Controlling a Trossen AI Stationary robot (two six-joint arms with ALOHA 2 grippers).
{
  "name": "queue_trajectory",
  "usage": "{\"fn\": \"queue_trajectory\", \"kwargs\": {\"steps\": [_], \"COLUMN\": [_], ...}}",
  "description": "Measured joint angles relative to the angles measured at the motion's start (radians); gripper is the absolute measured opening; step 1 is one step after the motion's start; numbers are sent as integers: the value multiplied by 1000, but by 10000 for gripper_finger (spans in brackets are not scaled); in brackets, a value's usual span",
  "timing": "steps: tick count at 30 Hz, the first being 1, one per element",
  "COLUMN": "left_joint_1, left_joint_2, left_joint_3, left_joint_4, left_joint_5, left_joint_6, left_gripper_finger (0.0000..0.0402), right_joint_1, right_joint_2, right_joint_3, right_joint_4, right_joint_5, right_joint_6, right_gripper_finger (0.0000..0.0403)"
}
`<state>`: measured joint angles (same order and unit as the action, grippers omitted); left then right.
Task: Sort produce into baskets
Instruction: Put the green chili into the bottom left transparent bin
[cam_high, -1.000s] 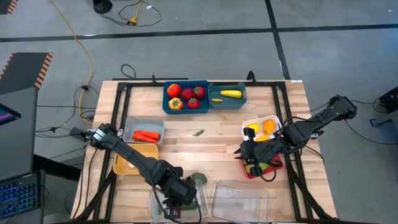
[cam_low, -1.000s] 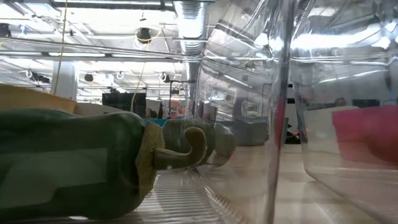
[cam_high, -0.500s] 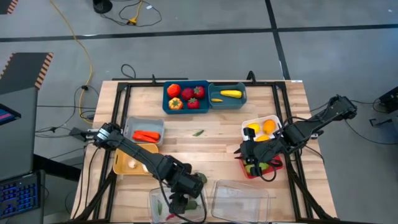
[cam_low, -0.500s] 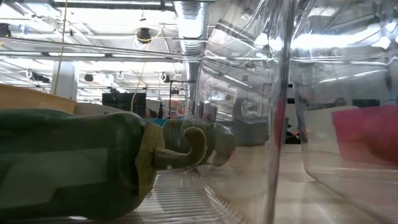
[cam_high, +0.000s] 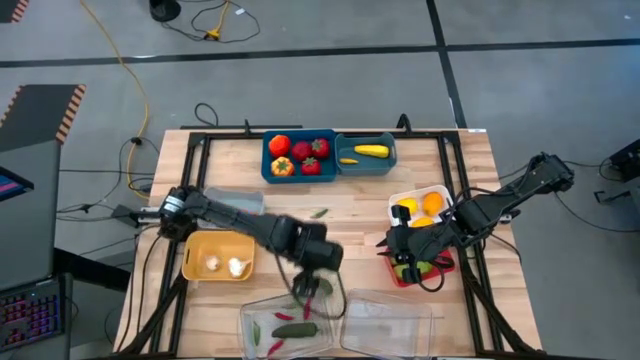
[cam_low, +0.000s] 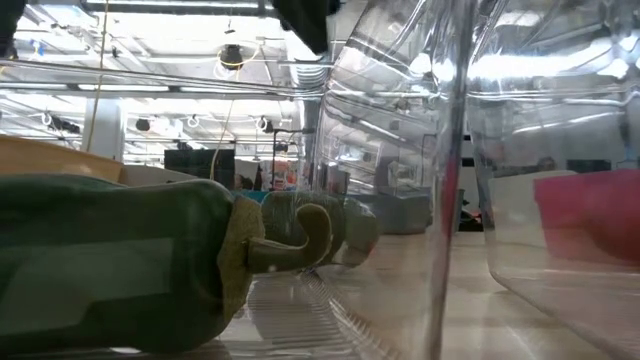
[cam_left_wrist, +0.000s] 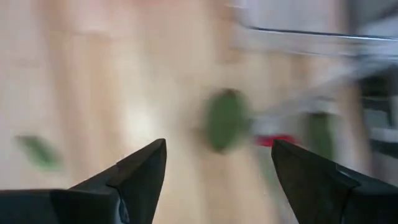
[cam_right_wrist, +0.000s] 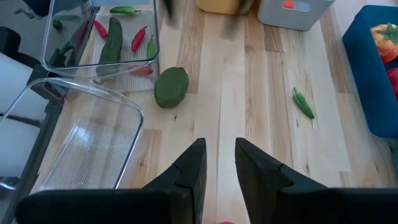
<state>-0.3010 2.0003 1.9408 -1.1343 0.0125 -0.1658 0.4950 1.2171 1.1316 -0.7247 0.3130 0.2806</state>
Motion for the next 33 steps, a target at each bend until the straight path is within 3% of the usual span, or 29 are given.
{"fn": "queue_trajectory", "kwargs": {"steps": [6, 17, 21, 33], "left_joint_1": [120, 294, 322, 370], "left_joint_2": [19, 178, 243, 304], "left_joint_3": [-2, -8, -9, -7], "left_joint_4": [3, 36, 30, 35], "left_joint_5": [-181, -175, -174, -179], "left_joint_6": [50, 76, 83, 102], "left_gripper_finger": [279, 279, 279, 270], "right_joint_1": [5, 22, 18, -68], "right_joint_2": [0, -113, -180, -439], "right_joint_3": [0, 0, -11, -385], "right_joint_4": [-1, -90, -81, 189], "right_joint_5": [0, 5, 58, 74], "right_joint_6": [0, -27, -33, -61], "right_gripper_finger": [111, 111, 111, 111]}}
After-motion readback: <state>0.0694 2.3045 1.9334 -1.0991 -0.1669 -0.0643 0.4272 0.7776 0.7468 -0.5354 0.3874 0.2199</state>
